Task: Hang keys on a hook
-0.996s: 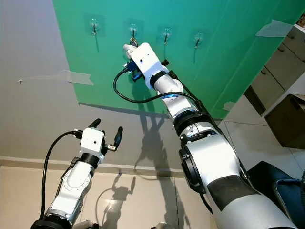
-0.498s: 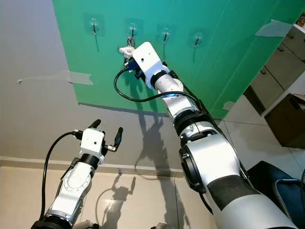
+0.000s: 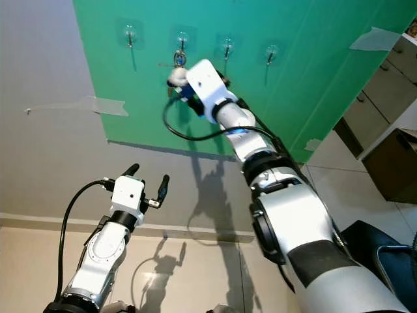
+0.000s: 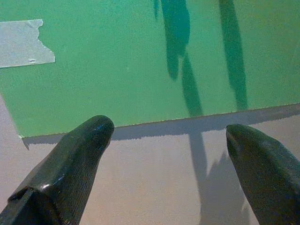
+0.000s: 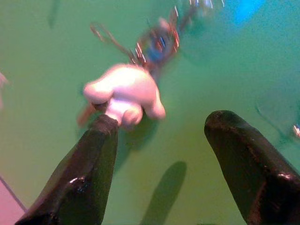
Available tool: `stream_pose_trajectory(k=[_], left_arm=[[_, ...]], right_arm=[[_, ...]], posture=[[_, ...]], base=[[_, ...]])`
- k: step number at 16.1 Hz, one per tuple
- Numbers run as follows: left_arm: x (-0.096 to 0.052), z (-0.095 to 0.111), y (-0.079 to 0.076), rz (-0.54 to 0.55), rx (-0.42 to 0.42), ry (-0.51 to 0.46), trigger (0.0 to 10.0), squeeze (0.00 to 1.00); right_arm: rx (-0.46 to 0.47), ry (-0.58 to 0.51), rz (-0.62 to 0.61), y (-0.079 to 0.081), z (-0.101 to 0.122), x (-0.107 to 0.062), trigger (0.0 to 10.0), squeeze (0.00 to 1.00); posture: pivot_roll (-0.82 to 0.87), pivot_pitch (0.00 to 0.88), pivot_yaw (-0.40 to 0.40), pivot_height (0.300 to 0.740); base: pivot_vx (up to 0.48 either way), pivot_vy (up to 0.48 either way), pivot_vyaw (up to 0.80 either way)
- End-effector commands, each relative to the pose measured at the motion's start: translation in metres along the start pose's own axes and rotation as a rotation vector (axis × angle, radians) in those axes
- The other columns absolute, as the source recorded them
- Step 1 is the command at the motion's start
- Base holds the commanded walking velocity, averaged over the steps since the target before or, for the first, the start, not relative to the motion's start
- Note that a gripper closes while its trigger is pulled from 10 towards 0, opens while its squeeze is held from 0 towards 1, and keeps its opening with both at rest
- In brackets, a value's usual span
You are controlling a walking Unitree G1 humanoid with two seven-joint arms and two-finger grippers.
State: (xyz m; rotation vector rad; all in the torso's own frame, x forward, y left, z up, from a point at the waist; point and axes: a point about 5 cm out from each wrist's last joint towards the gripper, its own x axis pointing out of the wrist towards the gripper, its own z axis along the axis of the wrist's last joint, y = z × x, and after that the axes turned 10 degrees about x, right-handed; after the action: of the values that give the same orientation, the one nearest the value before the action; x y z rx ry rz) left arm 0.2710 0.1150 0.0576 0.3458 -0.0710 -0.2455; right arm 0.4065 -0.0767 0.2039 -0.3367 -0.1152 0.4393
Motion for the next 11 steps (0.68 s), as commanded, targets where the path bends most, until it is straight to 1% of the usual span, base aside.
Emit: stream_pose_trajectory(k=[1, 2, 3, 4, 7, 8, 9, 10, 11], left_arm=[[0.0, 0.004, -0.005, -0.011, -0.005, -0.008, 10.0, 0.0], [0.0, 0.003, -0.005, -0.011, -0.005, -0.008, 10.0, 0.0], [0.0, 0.004, -0.005, -0.013, -0.004, -0.009, 10.0, 0.0], [0.001, 0.004, -0.005, -0.015, -0.005, -0.009, 10.0, 0.0], [0.001, 0.003, -0.004, -0.014, -0.006, -0.002, 10.0, 0.0], [0.002, 0.003, -0.003, -0.012, -0.007, 0.001, 10.0, 0.0], [0.003, 0.001, 0.0, 0.002, -0.022, 0.013, 10.0, 0.0], [0.004, -0.003, 0.006, 0.022, -0.084, 0.045, 10.0, 0.0], [0.005, -0.01, 0.016, 0.062, -0.151, 0.093, 10.0, 0.0]], right_arm=[[-0.019, 0.049, -0.022, -0.006, -0.014, -0.006, 10.0, 0.0], [-0.016, 0.065, -0.021, -0.005, -0.019, -0.008, 10.0, 0.0], [0.012, 0.094, -0.038, -0.007, -0.03, -0.013, 10.0, 0.0], [0.014, 0.11, -0.048, -0.008, -0.036, -0.016, 10.0, 0.0], [0.046, 0.148, -0.086, -0.012, -0.053, -0.026, 10.0, 0.0], [0.042, 0.151, -0.089, -0.012, -0.055, -0.027, 10.0, 0.0], [0.095, 0.161, -0.078, -0.011, -0.061, -0.03, 10.0, 0.0], [0.162, 0.154, -0.075, -0.008, -0.065, -0.033, 10.0, 0.0], [0.218, 0.142, -0.064, -0.002, -0.07, -0.036, 10.0, 0.0]], posture=[[0.0, 0.0, -0.133, 0.723], [0.0, 0.0, -0.133, 0.723], [-0.01, 0.0, -0.13, 0.723], [-0.01, 0.0, -0.126, 0.723], [-0.02, 0.0, -0.123, 0.723], [-0.02, 0.0, -0.123, 0.723], [-0.02, 0.0, -0.122, 0.723], [-0.02, 0.0, -0.116, 0.723], [-0.03, 0.0, -0.111, 0.723]], base=[[0.0, 0.0, 0.0], [0.0, 0.0, 0.0], [0.0, 0.0, 0.0], [0.0, 0.0, 0.0], [0.0, 0.0, 0.0], [0.0, 0.0, 0.0], [0.0, 0.0, 0.0], [0.0, 0.0, 0.0], [0.0, 0.0, 0.0]])
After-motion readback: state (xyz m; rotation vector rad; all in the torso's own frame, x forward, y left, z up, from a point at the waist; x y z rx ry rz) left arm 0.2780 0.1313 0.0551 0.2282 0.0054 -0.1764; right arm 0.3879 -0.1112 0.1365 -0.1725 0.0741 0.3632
